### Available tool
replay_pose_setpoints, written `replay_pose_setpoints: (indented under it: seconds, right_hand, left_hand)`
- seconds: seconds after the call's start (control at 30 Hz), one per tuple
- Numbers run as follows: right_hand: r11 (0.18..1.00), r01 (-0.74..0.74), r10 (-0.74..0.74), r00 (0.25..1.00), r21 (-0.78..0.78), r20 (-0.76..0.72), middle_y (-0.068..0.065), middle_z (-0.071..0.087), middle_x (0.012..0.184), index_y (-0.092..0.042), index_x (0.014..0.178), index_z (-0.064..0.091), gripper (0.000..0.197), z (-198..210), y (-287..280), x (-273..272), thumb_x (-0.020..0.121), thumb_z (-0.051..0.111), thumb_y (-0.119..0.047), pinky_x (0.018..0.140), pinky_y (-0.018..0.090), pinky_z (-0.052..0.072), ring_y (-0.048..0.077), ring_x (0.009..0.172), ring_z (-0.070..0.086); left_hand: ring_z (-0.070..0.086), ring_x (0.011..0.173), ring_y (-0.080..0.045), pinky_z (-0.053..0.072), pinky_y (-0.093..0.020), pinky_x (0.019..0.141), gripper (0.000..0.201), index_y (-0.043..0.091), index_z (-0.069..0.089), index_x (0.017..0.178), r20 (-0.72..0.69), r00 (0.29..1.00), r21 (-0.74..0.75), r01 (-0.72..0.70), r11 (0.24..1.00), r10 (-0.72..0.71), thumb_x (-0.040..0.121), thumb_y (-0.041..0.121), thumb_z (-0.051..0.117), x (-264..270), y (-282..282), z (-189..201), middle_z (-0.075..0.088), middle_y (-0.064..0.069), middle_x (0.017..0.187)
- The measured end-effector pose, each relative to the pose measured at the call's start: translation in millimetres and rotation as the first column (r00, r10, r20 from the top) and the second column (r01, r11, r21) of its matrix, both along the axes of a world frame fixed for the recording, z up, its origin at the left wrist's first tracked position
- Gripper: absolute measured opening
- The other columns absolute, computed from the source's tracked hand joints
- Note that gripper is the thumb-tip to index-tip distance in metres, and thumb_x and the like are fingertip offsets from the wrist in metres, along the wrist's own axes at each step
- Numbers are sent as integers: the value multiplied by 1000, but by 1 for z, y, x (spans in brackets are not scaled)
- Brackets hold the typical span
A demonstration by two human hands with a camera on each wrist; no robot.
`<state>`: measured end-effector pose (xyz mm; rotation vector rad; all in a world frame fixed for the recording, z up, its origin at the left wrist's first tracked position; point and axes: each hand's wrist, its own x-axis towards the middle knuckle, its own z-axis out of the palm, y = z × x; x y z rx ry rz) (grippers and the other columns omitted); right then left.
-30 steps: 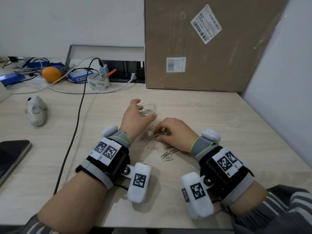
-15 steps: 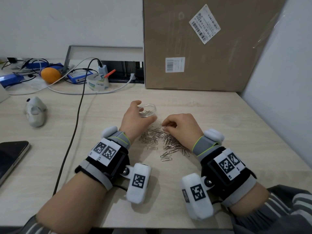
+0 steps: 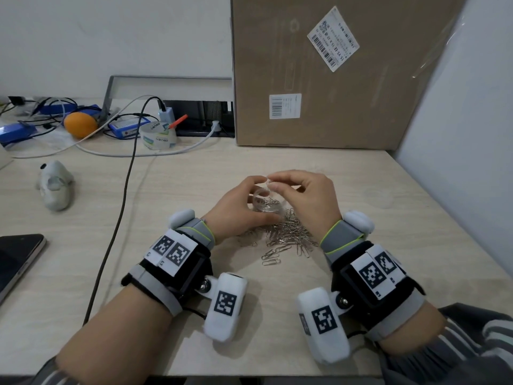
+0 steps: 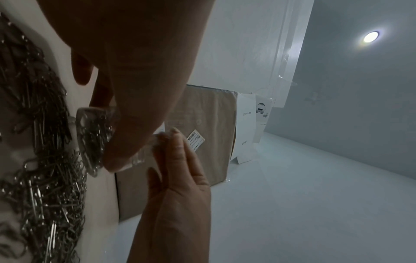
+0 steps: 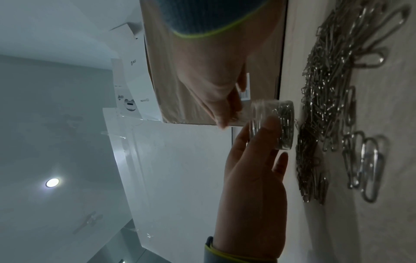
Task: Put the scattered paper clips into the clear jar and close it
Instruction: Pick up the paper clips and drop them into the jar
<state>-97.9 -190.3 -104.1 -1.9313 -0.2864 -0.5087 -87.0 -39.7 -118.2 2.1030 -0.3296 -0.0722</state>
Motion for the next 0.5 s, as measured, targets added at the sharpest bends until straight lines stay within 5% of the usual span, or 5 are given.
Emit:
replay_pose_setpoints:
  seconds: [0.17,0.3,0.5]
  right_hand:
    - [995,55,-53,998,-83,30,-13,70,88,-20,94,75,15,1,-11,4,80,69,-24,73,3,41,-6,81,61]
    - [963,49,-83,990,-264,-118,-6,70,76,-19,81,74,10,3,-25,5,77,72,-29,74,26,50,9,73,62]
    - [734,-259,-60,896,-627,-440,-4,58,105,-24,107,62,54,5,-32,-3,62,79,-48,86,28,45,12,91,53]
  left_hand:
    - [58,108,-12,49,-30,94,77,22,40,136,29,995,1,-95,996,94,71,30,81,3,4,-1,58,4,123]
    - [57,110,-16,47,-36,97,74,21,41,136,39,976,-16,-215,977,215,73,31,78,8,9,-2,57,0,126]
    - [56,111,-17,47,-39,98,73,21,42,135,21,967,-32,-255,966,256,73,30,78,10,10,-3,57,-1,128]
